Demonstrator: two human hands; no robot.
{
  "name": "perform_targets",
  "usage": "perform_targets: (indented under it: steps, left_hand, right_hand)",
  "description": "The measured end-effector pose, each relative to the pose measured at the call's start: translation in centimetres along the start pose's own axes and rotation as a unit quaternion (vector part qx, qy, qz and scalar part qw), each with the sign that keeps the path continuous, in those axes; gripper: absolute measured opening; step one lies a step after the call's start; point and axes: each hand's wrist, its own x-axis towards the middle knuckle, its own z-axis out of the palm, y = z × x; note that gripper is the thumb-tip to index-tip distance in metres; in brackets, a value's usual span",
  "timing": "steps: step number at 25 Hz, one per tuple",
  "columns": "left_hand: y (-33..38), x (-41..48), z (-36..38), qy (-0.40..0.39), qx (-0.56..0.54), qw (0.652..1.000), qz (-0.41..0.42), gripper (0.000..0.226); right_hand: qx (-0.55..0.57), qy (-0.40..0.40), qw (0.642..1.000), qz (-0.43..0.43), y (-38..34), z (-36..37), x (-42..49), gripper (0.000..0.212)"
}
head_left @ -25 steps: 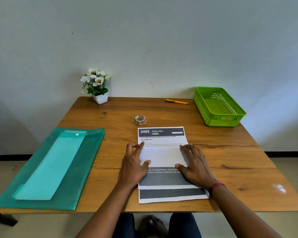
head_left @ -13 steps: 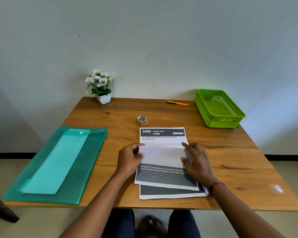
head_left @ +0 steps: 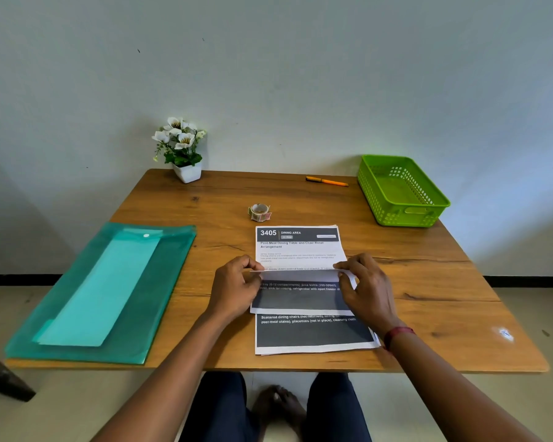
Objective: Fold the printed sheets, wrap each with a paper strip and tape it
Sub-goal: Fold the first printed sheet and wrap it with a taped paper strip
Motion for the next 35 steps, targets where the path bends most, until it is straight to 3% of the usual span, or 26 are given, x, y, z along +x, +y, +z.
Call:
perform_targets:
  steps: [7,12,17,20,28,35]
  left_hand:
    - [-1.8,-1.2,0.5,-0.039,0.052,0.997,0.048,0.031]
    - [-2.7,-2.0,0.9,-0.061,0.141,0.984,0.088,0.034]
    - [-1.9,-2.3,1.3,-0.149,0.325,0.926,0.12,0.065]
    - [-1.5,-2.0,1.5,-0.212,0.407,0.881,0.114,0.071]
    - [0.6,-1.9,3.6,-0.249,0.444,0.859,0.058,0.069]
    - [0.5,-2.9,5.1,-0.224,0.406,0.871,0.162,0.064]
  right_hand:
    - [-0.01,-0.012,1.0,-0.021,0.1,0.9,-2.1,0.019]
    - [-0.013,-0.115,0.993,-0.02,0.2,1.1,-2.5,0.026]
    - [-0.081,-0.227,0.971,0.003,0.5,1.9,-3.0,0.058]
    - [-0.143,-0.284,0.948,-0.027,0.3,2.4,-3.1,0.074]
    - [-0.147,-0.329,0.932,-0.046,-0.5,3.0,-2.5,0.088]
    - [-0.115,-0.334,0.934,-0.056,-2.2,4.3,-2.6,0.078]
